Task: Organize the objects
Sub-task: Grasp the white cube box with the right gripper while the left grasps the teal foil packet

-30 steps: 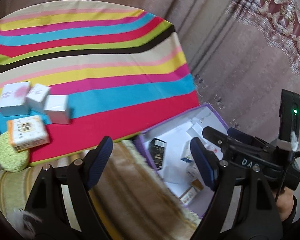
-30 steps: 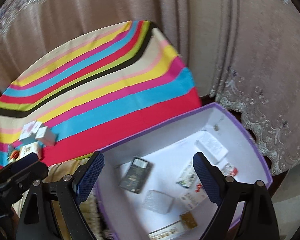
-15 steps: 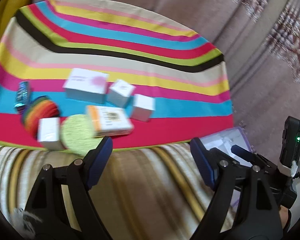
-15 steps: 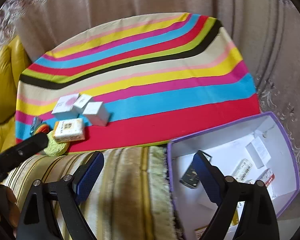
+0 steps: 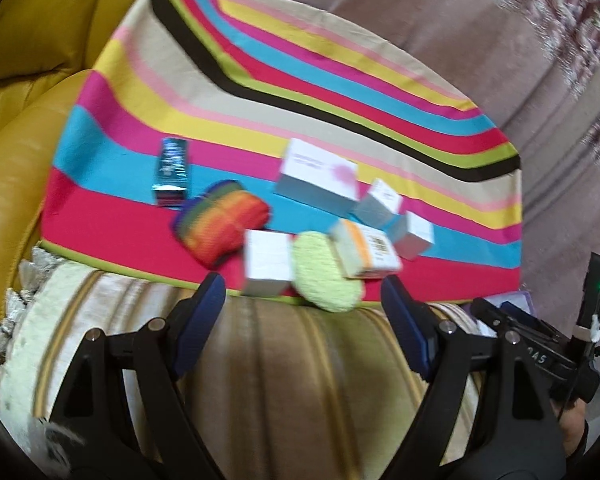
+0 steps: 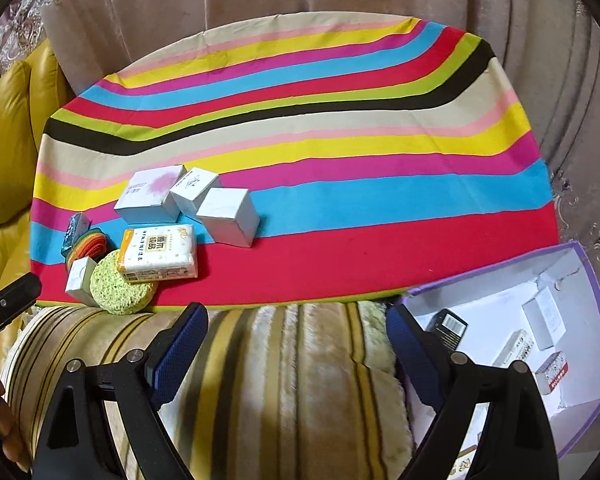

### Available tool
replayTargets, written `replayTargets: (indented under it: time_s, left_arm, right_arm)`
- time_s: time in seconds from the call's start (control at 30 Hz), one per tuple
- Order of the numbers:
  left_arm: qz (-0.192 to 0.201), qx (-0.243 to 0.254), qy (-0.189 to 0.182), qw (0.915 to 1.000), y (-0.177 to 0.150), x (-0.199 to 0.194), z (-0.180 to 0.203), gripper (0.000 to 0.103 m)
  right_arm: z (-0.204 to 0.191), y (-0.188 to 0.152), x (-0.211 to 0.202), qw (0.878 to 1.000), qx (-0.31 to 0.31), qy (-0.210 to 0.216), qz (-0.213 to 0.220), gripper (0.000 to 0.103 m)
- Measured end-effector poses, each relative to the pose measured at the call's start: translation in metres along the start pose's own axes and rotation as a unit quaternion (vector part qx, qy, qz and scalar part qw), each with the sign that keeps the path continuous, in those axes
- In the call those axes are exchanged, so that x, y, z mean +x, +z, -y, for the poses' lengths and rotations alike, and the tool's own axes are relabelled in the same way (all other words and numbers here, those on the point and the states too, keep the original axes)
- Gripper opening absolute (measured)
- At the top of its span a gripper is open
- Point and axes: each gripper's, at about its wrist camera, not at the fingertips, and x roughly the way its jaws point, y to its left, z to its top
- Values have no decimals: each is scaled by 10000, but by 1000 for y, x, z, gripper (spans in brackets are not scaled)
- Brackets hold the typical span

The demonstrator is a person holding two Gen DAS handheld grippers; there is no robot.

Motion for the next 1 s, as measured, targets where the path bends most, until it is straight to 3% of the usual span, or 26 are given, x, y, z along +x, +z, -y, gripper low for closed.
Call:
replayTargets:
  time_s: [0.23, 0.53, 1.0]
  left_arm:
    - [-22, -312, 287, 9991, 13, 9, -38, 82]
    - [47, -178, 715, 9973, 48, 27, -61, 82]
    - [-441, -212, 1294, 9904, 84, 86, -88, 79]
  right_arm:
    - [-20, 18, 18, 9999, -111, 15, 16, 92]
    - [-45, 43, 36, 9998, -67, 76, 185, 92]
    - [-58, 62, 71, 9999, -28, -135, 11, 92]
